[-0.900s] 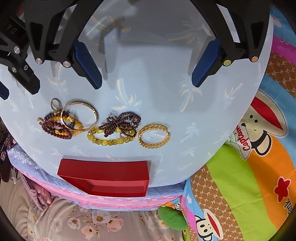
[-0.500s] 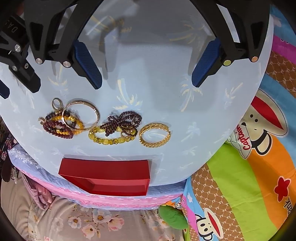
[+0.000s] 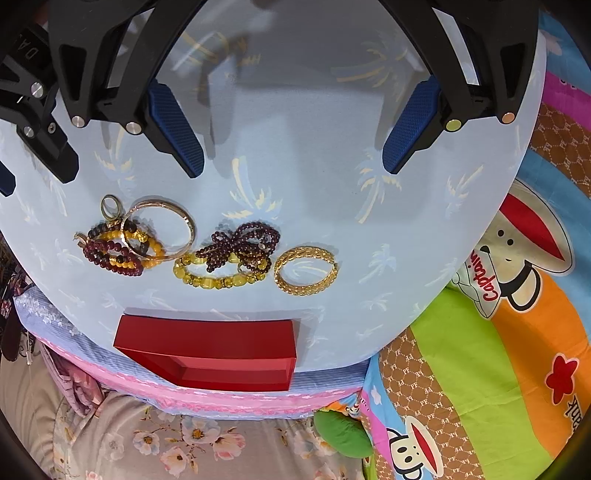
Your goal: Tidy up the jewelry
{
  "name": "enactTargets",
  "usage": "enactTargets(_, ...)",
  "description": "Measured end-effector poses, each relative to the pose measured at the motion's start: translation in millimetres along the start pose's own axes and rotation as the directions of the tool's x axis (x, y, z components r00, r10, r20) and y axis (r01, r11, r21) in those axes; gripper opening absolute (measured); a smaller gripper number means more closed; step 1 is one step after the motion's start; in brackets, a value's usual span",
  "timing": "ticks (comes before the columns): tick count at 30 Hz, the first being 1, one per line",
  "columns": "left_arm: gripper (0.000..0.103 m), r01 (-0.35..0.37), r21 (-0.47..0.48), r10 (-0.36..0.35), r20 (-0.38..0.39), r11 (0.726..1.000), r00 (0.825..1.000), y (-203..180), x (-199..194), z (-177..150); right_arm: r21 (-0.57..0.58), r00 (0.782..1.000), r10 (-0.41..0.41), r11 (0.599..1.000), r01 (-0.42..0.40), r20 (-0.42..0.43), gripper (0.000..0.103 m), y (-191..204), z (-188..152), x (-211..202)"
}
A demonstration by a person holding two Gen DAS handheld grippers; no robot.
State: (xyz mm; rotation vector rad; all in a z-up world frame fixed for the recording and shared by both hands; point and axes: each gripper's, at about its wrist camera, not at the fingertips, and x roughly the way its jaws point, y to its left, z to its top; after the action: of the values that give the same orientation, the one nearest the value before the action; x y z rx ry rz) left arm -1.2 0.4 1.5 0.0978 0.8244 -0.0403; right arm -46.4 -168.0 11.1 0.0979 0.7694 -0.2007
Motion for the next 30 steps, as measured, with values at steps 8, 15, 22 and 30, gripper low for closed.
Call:
enactTargets(8,0.093,0.005,0.000,-0.005,0.001,1.000,1.000,0.1,-0.3,0.4,0.000,1.000,0.000,1.000,0.000,0.000,0.096,0.1,0.2,0.6)
enactTargets(15,0.092,0.003,0.000,-0.003,0.003,1.000,1.000,0.4,-0.1,0.1,0.000,1.000,-0.001,1.000,0.001,0.000,0.096,0.7,-0.1,0.6)
enactTargets(22,0.092,0.006,0.001,-0.006,0.006,1.000,1.000,1.3,-1.0,0.4,0.001,1.000,0.000,1.000,0.000,0.001,0.096,0.1,-0.4,0.9)
enactTargets(30,0.092,0.003,0.000,-0.003,0.008,1.000,1.000,1.5,-1.1,0.5,0.000,1.000,-0.001,1.000,0.001,0.001,0.096,0.1,-0.5,0.8)
